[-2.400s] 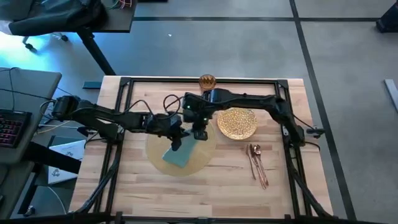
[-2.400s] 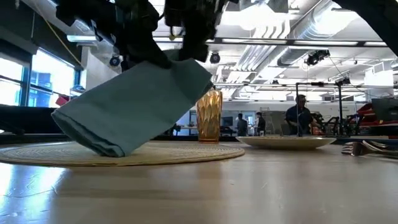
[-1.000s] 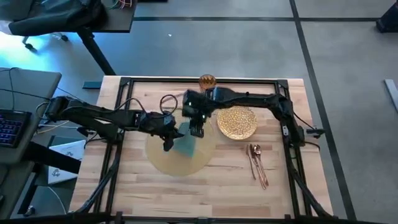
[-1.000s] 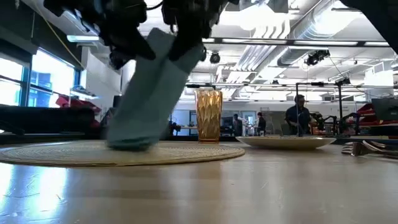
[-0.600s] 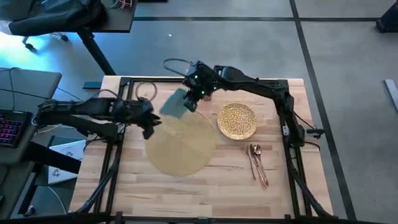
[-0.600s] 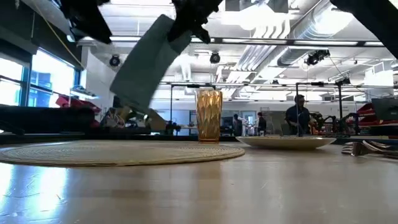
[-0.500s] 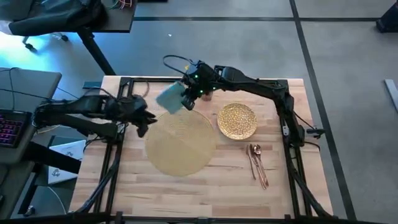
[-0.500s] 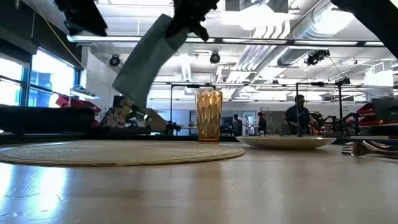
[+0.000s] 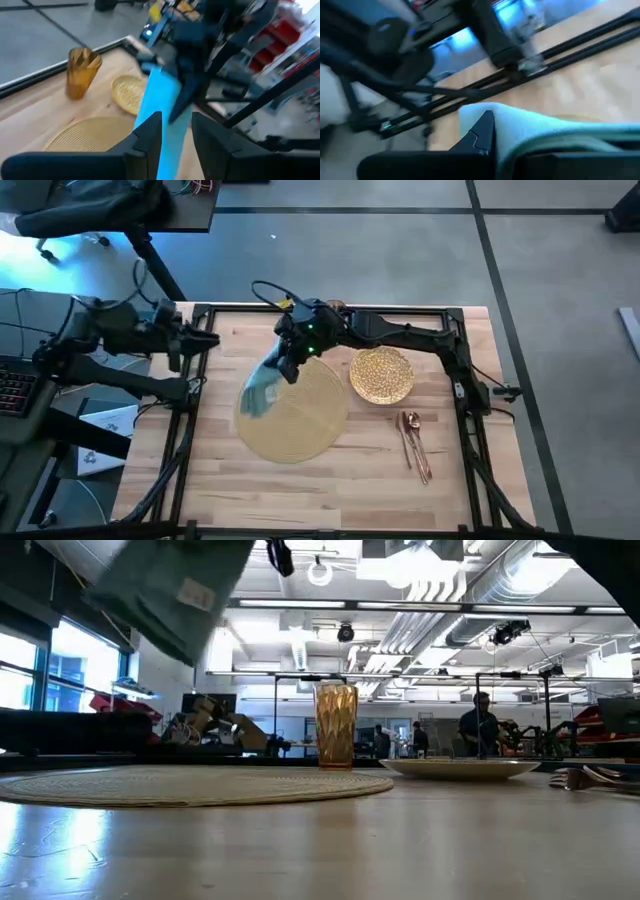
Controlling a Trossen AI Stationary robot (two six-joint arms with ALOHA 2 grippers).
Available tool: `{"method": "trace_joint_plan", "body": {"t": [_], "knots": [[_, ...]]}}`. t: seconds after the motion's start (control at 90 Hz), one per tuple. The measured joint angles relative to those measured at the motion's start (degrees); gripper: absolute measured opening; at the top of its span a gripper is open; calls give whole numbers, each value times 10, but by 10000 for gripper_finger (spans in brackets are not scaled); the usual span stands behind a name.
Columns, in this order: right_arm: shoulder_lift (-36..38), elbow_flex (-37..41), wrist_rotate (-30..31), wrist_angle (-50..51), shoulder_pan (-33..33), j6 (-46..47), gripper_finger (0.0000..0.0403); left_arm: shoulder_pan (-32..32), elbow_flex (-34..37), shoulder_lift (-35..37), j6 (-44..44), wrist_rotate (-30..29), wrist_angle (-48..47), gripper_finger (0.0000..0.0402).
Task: Set table place
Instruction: Move the blue table napkin to the middle left of the table
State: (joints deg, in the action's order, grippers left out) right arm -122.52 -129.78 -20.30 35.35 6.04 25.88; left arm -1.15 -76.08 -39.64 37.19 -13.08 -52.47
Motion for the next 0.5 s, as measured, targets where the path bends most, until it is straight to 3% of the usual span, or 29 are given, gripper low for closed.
{"method": "trace_joint_plan", "body": {"t": [0.344, 0.5], "knots": [[-66, 0, -28, 0, 88, -30, 0, 0, -5, -7, 28, -17, 0, 90], [-114, -43, 30, -2, 110, -106, 0, 0, -4, -10, 49, -21, 0, 90]]}}
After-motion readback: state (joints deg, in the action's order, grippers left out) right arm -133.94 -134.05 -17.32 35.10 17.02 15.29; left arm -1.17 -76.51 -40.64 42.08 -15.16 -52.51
